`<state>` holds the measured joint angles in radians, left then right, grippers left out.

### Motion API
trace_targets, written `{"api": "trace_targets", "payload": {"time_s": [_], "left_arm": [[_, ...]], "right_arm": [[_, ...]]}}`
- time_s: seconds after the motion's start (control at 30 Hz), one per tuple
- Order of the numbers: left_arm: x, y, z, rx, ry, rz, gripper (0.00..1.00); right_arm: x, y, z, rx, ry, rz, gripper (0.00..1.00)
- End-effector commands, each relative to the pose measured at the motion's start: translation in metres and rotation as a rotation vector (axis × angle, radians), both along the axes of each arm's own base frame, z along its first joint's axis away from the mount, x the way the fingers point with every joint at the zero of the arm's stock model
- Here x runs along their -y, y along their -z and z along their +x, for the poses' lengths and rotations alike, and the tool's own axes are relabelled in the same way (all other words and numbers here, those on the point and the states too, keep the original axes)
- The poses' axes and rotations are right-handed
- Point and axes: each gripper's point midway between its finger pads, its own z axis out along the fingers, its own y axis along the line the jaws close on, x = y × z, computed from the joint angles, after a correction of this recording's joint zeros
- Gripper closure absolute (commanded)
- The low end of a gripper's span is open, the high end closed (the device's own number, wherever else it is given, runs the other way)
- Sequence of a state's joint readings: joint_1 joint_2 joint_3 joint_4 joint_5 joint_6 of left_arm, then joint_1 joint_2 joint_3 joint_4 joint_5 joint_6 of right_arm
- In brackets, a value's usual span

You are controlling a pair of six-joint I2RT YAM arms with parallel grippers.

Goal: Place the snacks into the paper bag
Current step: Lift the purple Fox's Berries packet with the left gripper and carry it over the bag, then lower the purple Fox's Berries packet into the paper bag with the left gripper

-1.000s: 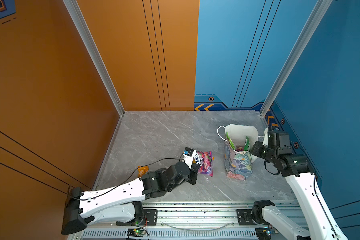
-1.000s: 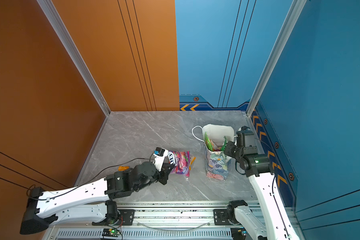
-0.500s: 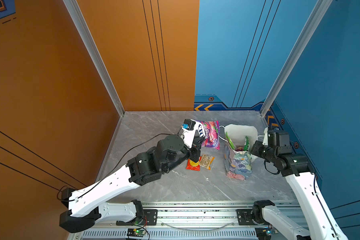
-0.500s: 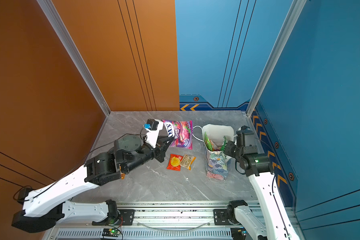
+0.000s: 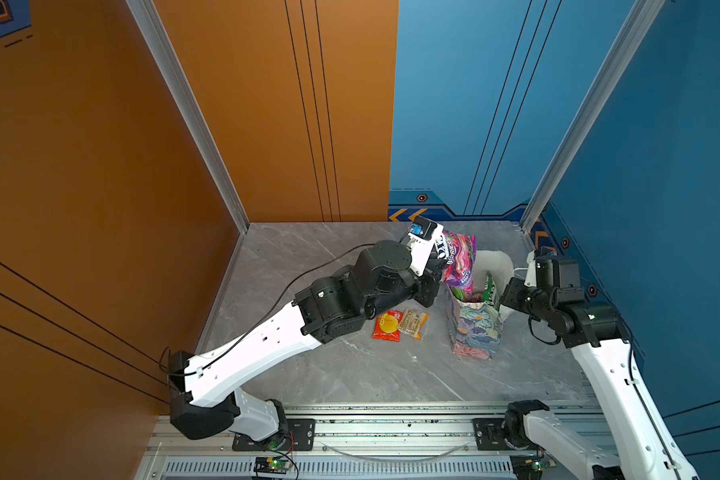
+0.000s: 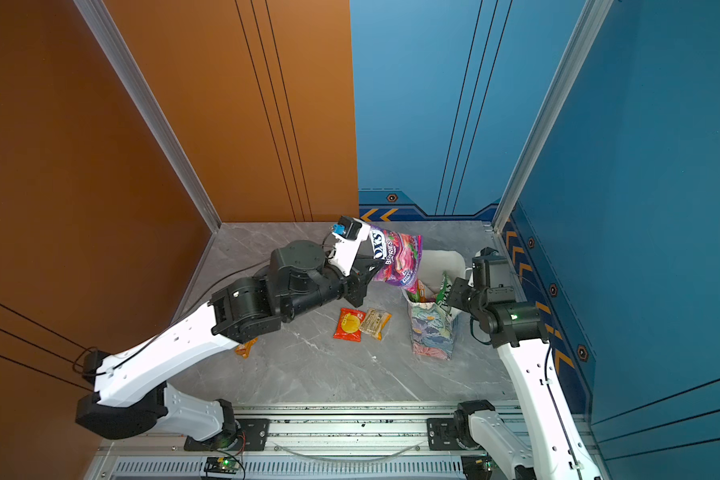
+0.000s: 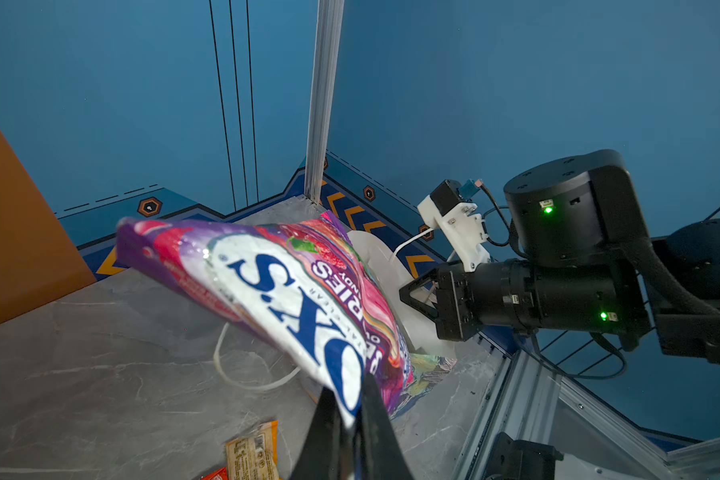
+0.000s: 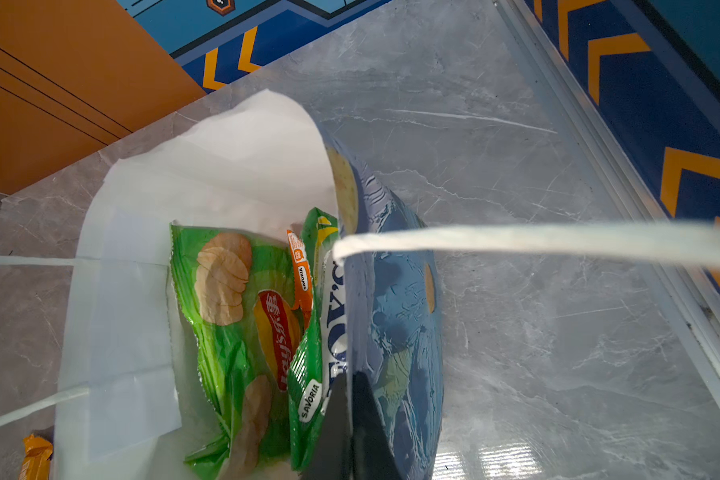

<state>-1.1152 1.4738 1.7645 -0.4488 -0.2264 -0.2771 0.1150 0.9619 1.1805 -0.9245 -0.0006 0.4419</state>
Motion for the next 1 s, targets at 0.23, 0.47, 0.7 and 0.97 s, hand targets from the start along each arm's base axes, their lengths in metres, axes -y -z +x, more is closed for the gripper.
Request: {"api": "trace_targets", "payload": {"time_s": [0.23,0.47,0.7,0.97], "left_arm": [[0.048,0.014,0.034,-0.138,0.048,0.021,1.0],[0.065,0.036,0.048,-0.249,0.068,0.011,1.0],[0.084,0.046,0.044,-0.326,0.143,-0.011,1.0],[0.096,0.06,0.051,-0.369,0.162,0.003,1.0]], "right_arm": [[-0.007,-0.02,-0.004,0.053,-0.032,0.021,1.0],[-0.013,-0.025,-0.005,0.069,-0.055,0.038,1.0],[-0.016,-0.027,-0.004,0.077,-0.067,0.041,1.0],[-0.022,-0.033,-0.005,0.104,-0.087,0.04,1.0]]}}
